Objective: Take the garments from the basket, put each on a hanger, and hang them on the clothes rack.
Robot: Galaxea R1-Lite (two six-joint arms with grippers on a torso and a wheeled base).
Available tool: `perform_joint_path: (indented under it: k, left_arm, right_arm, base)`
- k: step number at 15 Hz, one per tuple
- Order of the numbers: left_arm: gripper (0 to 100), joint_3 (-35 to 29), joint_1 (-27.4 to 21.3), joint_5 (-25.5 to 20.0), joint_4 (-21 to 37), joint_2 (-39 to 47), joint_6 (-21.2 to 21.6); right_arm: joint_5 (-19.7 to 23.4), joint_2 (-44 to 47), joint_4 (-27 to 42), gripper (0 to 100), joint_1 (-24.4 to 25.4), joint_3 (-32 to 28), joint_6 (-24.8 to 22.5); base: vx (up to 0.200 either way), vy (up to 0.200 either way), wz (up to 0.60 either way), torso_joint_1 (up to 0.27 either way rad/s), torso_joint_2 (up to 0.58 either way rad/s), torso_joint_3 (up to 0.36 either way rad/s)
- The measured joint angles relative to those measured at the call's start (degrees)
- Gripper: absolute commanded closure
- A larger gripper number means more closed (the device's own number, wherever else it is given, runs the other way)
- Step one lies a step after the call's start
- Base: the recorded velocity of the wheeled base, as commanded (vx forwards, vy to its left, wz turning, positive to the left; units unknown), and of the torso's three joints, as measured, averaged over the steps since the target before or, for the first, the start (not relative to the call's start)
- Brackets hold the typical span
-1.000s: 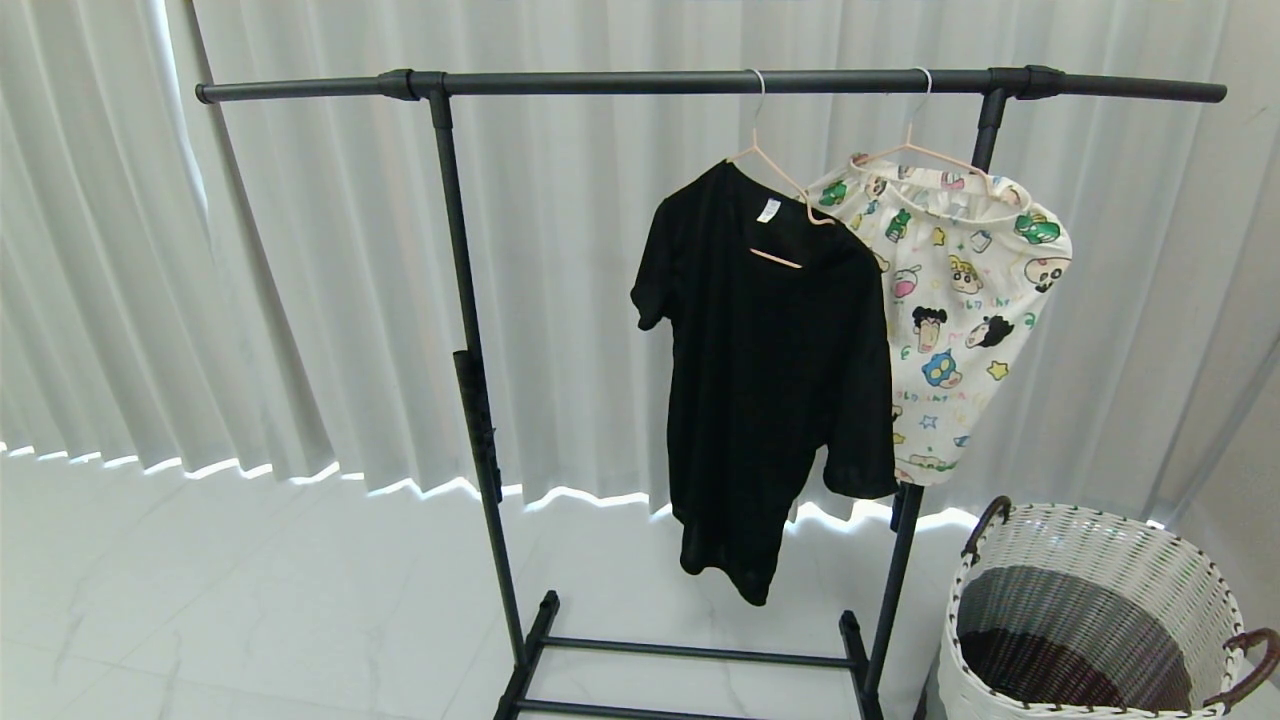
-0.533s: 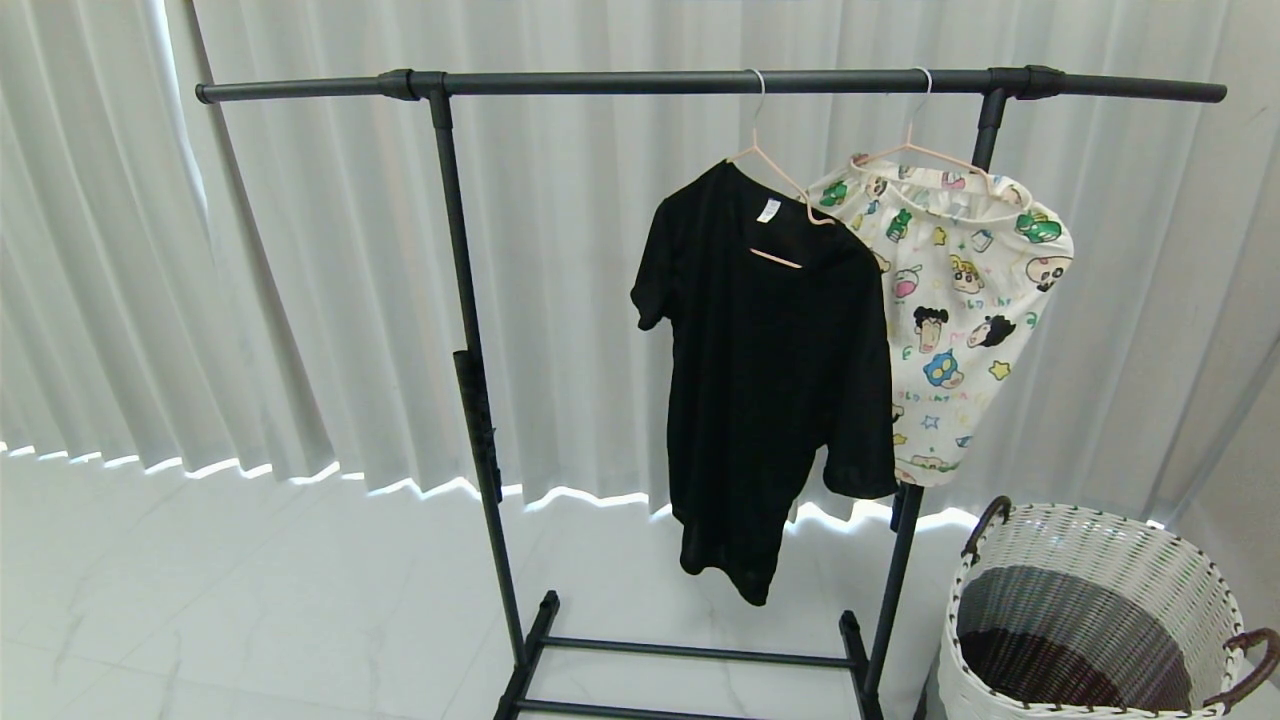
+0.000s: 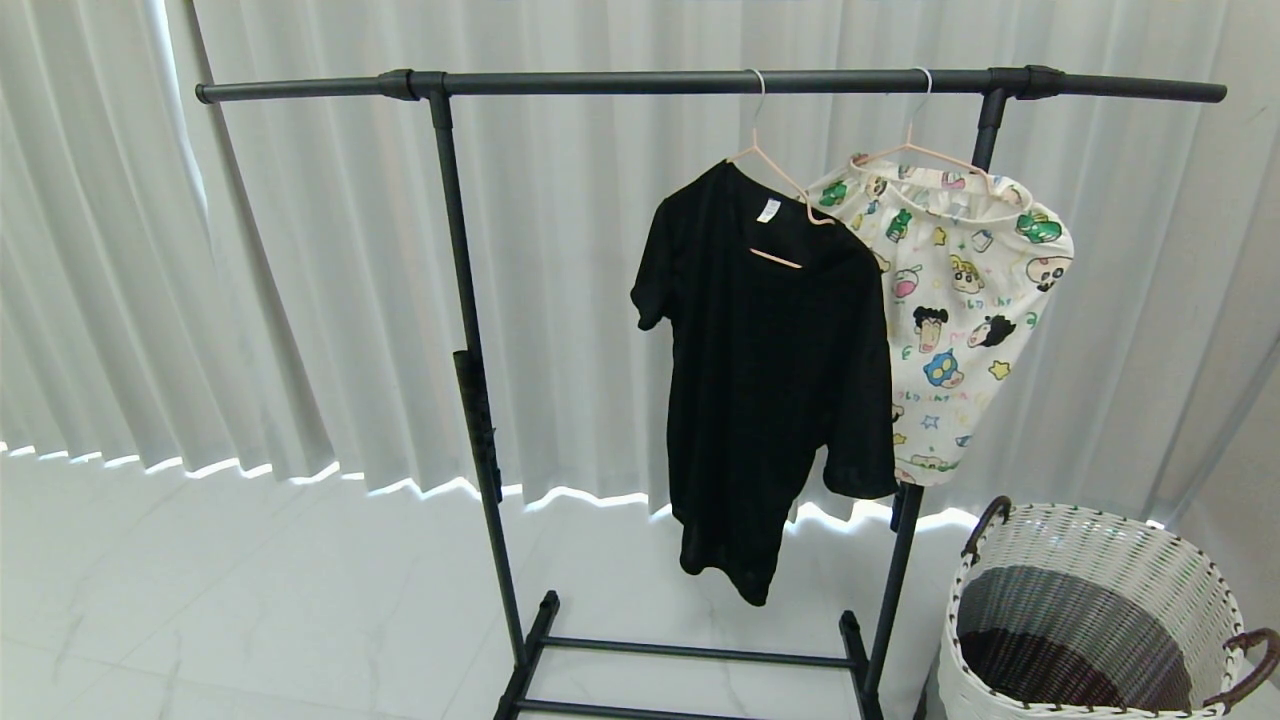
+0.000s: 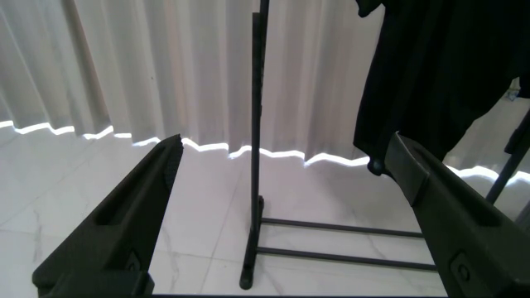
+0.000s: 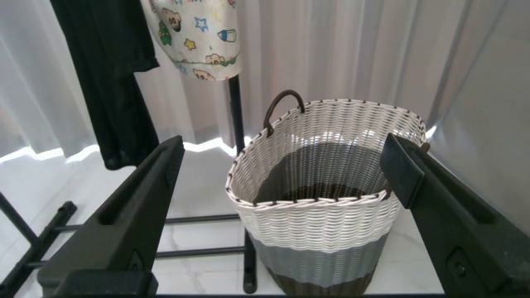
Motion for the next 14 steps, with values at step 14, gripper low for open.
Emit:
perform_joint_path:
  k: [14]
  left_arm:
    - [0, 0.0, 0.0, 0.0, 0.0, 0.0, 0.0]
  right_arm:
    - [0.0, 0.0, 0.0, 0, 0.0, 0.0, -0.2]
  base:
    - [0.000, 0.000, 0.00, 0.000, 0.00, 0.000]
